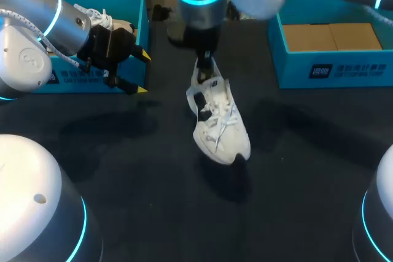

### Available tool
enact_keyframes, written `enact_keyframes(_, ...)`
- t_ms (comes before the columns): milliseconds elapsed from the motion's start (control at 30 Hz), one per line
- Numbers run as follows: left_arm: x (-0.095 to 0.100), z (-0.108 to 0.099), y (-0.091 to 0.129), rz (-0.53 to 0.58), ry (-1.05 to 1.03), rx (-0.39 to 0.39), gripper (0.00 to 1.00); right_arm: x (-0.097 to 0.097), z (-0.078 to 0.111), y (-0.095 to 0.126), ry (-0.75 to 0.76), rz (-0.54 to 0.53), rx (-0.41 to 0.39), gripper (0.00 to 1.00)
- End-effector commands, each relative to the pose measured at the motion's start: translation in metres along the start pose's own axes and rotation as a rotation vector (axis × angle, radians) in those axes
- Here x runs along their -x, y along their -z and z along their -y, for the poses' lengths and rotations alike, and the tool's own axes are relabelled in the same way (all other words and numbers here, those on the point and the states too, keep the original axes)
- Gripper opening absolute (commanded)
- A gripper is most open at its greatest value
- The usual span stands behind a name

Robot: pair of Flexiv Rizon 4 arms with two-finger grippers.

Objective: Take the shoe out of the shoebox, open the shoe tongue, remove and reinsert the insole, then place the shoe into the shoebox

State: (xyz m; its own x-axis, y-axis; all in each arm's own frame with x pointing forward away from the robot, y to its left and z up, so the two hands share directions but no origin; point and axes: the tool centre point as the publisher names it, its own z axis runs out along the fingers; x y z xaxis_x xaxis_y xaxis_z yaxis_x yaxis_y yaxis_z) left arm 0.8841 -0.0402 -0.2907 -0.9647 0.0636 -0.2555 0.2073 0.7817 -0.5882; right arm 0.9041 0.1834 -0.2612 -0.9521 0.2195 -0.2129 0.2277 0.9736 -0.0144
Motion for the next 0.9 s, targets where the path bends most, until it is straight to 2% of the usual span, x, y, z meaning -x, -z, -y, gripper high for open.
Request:
enact_keyframes(33,0.001,0.000,0.000,-0.001,0.000,0.004,1.00,0.006,0.006,0.052,-0.003,0.009,-0.019,0.00)
enact_keyframes(167,0.001,0.000,0.000,-0.001,0.000,0.004,1.00,0.016,0.011,0.070,-0.005,0.042,-0.062,0.00)
enact_keyframes(433,0.001,0.000,0.000,-0.001,0.000,0.004,1.00,0.037,0.022,0.099,-0.010,0.074,-0.074,0.00)
enact_keyframes(600,0.001,0.000,0.000,-0.001,0.000,0.004,1.00,0.049,0.024,0.109,-0.021,0.100,-0.088,0.00)
enact_keyframes(900,0.001,0.000,0.000,-0.001,0.000,0.004,1.00,0.049,0.024,0.109,-0.021,0.100,-0.088,0.00)
